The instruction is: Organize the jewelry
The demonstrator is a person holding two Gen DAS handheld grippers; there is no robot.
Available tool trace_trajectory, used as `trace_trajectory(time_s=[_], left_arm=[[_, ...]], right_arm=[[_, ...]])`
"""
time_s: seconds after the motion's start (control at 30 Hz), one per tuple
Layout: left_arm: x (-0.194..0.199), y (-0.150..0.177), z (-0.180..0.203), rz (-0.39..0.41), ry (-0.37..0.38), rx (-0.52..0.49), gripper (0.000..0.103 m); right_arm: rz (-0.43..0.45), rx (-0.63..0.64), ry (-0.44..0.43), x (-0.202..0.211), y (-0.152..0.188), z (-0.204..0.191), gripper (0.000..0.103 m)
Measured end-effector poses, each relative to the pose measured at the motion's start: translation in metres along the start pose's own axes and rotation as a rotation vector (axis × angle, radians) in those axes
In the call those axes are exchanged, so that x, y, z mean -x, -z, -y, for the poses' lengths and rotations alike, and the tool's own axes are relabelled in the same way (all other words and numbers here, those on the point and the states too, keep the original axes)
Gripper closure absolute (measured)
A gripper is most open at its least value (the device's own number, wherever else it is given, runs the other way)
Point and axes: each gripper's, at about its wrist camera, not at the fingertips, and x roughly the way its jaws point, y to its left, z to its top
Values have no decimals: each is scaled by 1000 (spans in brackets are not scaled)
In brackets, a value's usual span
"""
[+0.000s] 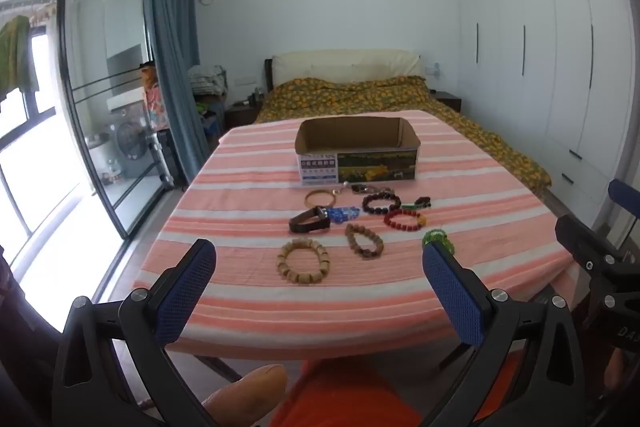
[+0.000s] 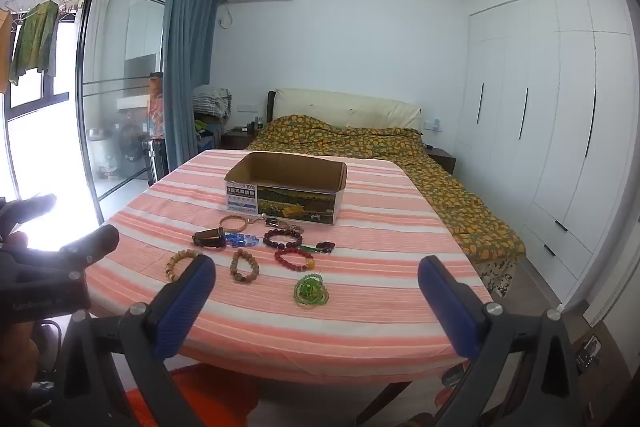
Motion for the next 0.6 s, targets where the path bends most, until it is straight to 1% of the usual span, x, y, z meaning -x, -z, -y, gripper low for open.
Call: trace_trajectory(time_s=[0.17,0.3,0.6], left_arm=[[-2,7,0,-5,4,0,0],[-3,5,1,-6,10,-13,0],[-3,4,4,-12,9,-18,0]], right_arm=[[-3,-6,3,-1,0,2,0],[0,-8,5,4,1,-4,0],[-4,-12,-3,2,1,0,0]])
